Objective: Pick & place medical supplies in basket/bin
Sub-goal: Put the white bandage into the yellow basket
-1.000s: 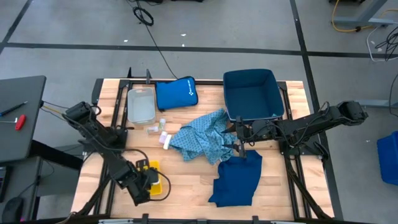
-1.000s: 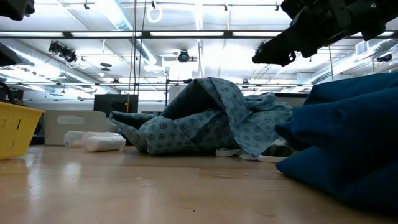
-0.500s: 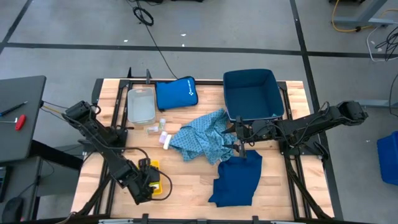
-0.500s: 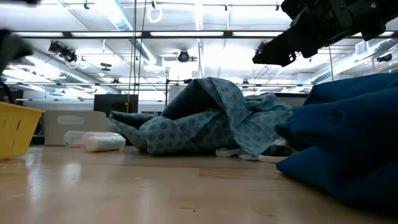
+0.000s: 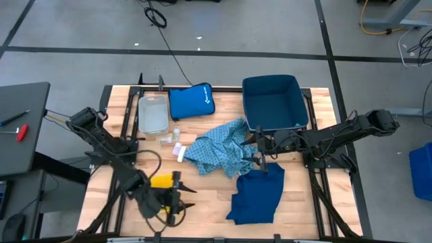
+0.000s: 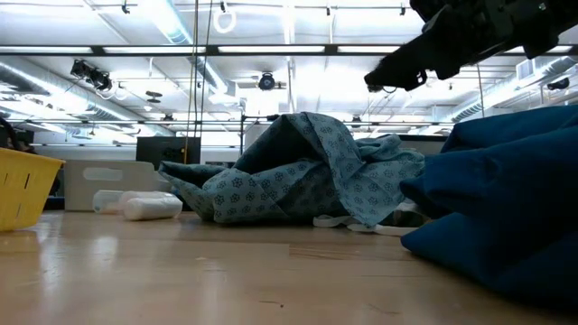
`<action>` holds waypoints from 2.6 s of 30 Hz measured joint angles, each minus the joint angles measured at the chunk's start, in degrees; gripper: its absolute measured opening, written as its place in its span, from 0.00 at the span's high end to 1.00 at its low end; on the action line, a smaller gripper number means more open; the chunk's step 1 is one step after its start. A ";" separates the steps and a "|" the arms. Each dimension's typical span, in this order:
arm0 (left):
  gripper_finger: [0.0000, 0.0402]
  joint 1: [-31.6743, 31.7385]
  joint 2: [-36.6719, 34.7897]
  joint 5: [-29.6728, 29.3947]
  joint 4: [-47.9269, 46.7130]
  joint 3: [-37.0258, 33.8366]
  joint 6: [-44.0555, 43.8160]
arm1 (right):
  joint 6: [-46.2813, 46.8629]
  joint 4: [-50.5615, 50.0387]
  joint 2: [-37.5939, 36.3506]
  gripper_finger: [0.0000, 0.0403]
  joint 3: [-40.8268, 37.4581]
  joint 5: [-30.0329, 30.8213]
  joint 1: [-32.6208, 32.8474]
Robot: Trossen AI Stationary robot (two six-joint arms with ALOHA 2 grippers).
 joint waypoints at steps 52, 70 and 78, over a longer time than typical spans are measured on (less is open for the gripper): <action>0.50 31.28 4.37 27.55 70.80 -40.37 6.13 | 5.43 1.14 7.00 0.30 0.00 -1.96 1.42; 0.51 28.57 4.00 23.32 63.97 -41.33 -2.15 | 6.87 12.16 17.81 0.40 0.02 -6.99 1.60; 0.54 27.11 0.04 22.34 58.80 -41.31 -5.25 | 6.95 10.29 17.81 0.43 0.02 -6.99 1.66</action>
